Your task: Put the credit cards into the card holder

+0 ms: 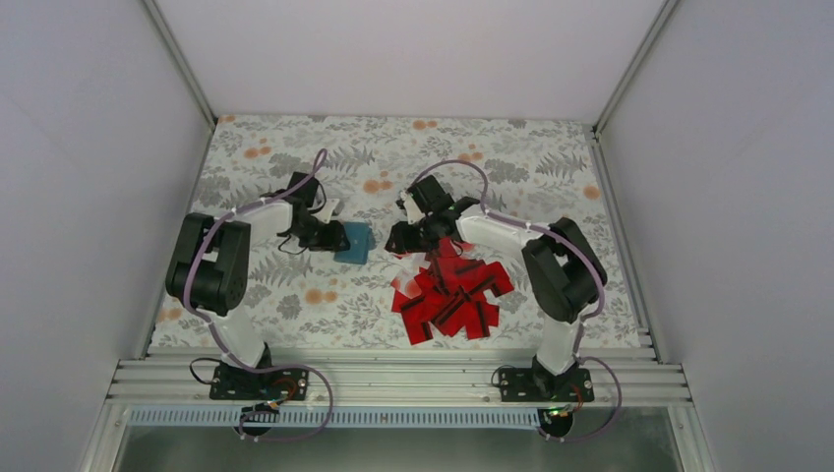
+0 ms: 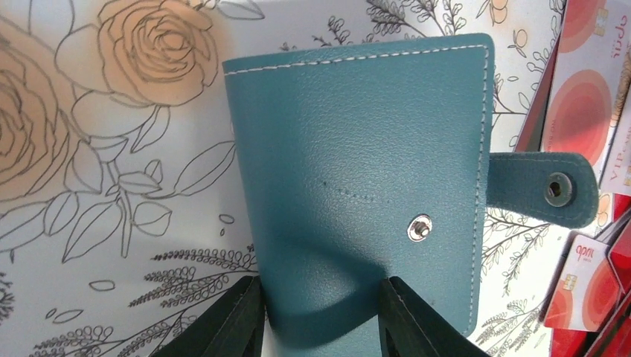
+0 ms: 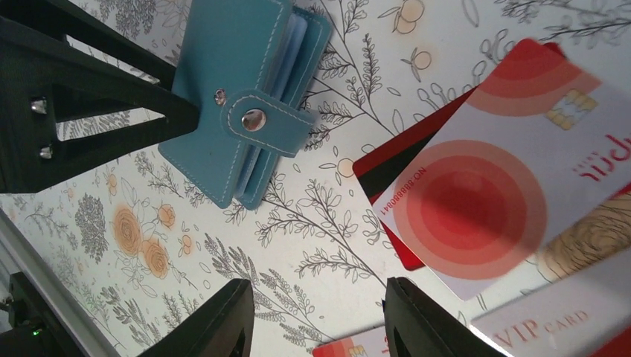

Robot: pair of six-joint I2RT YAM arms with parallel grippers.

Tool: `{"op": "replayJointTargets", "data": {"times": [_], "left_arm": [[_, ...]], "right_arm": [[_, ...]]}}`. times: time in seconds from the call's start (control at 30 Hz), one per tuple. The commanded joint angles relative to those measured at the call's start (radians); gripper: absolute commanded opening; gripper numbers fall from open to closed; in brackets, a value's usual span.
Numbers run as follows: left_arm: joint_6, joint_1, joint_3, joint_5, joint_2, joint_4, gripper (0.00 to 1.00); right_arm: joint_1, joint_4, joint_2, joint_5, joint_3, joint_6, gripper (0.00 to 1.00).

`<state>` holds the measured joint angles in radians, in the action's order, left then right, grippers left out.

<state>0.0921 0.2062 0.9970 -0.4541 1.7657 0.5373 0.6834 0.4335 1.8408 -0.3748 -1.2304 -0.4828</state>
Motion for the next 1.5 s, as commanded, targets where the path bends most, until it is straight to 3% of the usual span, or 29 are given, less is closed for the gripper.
{"op": "replayJointTargets", "data": {"times": [0.0, 0.3, 0.63, 1.47], "left_arm": [[-0.018, 0.033, 0.043, 0.093, 0.031, 0.017, 0.39], [-0.011, 0.061, 0.053, 0.134, 0.062, 0.023, 0.31], [-0.002, 0.080, 0.073, 0.142, 0.082, 0.025, 0.29], [0.024, 0.100, 0.105, 0.129, 0.111, 0.039, 0.29]], "right_arm": [[-0.019, -0.062, 0.055, -0.093, -0.025, -0.004, 0.45], [-0.066, -0.099, 0.185, -0.211, -0.110, -0.019, 0.40], [-0.116, -0.170, 0.274, -0.327, -0.121, -0.104, 0.29], [-0.106, -0.284, 0.348, -0.456, -0.132, -0.188, 0.28]]}}
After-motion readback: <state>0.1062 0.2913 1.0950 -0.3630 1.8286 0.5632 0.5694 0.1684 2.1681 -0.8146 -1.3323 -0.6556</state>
